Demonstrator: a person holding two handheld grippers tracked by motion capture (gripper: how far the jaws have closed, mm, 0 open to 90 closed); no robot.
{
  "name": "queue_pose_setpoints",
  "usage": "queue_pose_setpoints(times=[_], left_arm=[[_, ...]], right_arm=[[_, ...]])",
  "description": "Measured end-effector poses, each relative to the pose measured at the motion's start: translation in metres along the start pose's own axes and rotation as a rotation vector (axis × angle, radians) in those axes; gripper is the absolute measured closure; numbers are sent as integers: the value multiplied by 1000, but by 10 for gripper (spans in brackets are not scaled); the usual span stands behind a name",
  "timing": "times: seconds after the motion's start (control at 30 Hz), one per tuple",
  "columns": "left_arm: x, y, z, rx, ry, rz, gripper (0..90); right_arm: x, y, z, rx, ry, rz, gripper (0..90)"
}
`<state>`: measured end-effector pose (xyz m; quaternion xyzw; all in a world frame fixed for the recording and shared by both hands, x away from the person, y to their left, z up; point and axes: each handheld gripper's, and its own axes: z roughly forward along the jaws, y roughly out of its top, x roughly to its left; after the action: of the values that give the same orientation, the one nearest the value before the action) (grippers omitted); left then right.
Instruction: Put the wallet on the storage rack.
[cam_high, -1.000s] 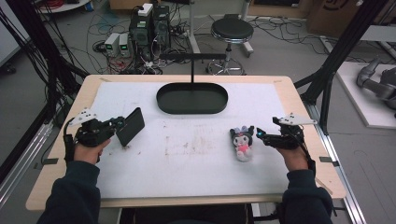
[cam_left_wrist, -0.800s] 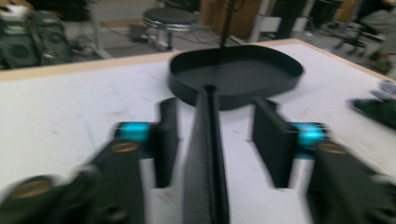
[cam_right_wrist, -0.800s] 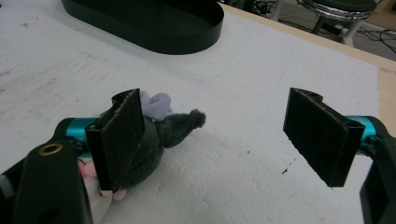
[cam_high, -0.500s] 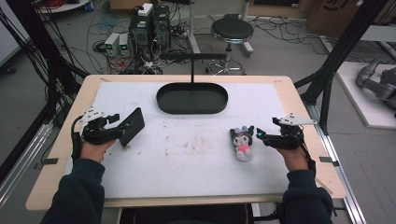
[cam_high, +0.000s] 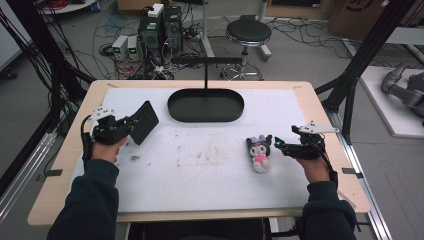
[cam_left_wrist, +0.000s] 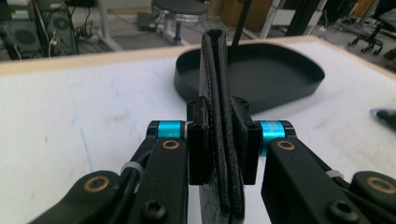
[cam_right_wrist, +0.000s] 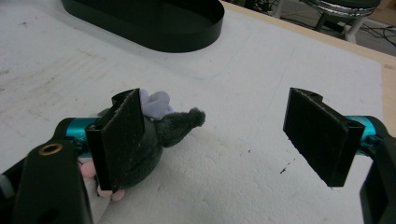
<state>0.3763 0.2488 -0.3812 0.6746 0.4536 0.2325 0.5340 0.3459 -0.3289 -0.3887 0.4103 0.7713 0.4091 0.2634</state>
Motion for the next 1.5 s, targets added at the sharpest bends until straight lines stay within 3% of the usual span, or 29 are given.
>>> queue_pose_setpoints(times=[0.07,0.27,0.43,0.47,0.5,0.57,0.63,0.7,0.83,0.97,1.03,1.2,1.43,1.5], left_arm=[[-3,16,11,-29,-13,3,782],[-7,37,29,-43,-34,44,782],[-13,54,53,-41,-55,56,782],[-16,60,64,-28,-57,76,782],[-16,60,64,-28,-57,76,782],[-18,64,82,-6,-48,76,782],[-18,64,88,-13,-42,73,782],[-15,66,109,16,-25,55,782],[-14,62,128,39,-12,57,783],[-16,58,154,71,22,94,784],[-15,57,160,45,30,90,785],[-14,55,172,70,49,101,785],[-17,49,193,102,105,169,785],[-21,42,199,139,122,218,785]], right_arm=[[-1,0,0,-3,0,5,208],[-3,0,-1,-12,-1,15,208],[-3,0,-1,-12,1,15,208],[-3,-1,-1,-12,1,18,207],[-3,-1,-1,-12,1,18,207],[-4,-1,-1,-11,2,27,208],[-5,-2,-1,-13,1,25,208],[-5,-2,-2,-15,1,29,208],[-4,-2,-1,-12,1,27,208],[-5,-3,-2,-13,4,33,208],[-6,-4,-2,-13,4,36,208],[-6,-5,-2,-10,5,37,208],[-5,-5,-1,-6,7,29,208],[-5,-5,-1,-8,5,31,208]])
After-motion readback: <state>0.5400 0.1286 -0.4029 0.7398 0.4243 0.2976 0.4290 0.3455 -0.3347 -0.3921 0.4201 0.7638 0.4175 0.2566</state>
